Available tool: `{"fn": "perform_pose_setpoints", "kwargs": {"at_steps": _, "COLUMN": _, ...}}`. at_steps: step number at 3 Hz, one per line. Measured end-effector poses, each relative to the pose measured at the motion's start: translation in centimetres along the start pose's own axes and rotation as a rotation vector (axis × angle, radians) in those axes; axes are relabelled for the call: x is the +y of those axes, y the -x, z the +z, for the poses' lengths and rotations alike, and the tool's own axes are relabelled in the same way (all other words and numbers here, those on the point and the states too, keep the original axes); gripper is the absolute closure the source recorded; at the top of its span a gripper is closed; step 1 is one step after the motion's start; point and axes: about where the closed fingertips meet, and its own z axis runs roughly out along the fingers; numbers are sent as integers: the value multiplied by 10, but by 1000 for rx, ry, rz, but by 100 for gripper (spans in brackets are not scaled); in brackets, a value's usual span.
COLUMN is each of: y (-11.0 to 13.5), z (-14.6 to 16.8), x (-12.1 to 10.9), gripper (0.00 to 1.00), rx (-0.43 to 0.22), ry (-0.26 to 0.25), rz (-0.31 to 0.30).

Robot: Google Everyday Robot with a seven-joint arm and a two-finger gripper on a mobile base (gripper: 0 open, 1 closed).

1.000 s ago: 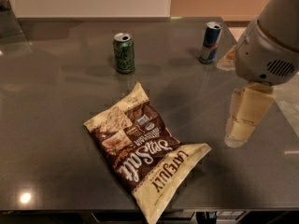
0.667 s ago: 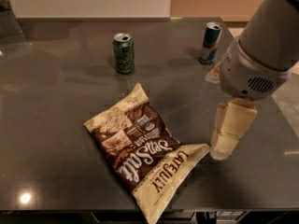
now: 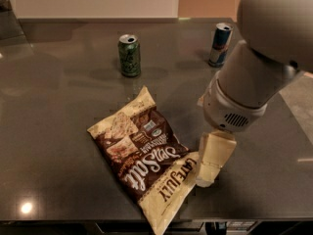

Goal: Move brown chip bag near redbull can

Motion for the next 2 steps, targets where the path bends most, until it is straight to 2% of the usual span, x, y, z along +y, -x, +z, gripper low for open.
{"fn": "perform_pose_setpoints", "kwargs": {"at_steps": 2, "y": 12, "z": 34, "x": 23, "gripper": 0, "rx": -2, "ry": 81, "rz": -45}}
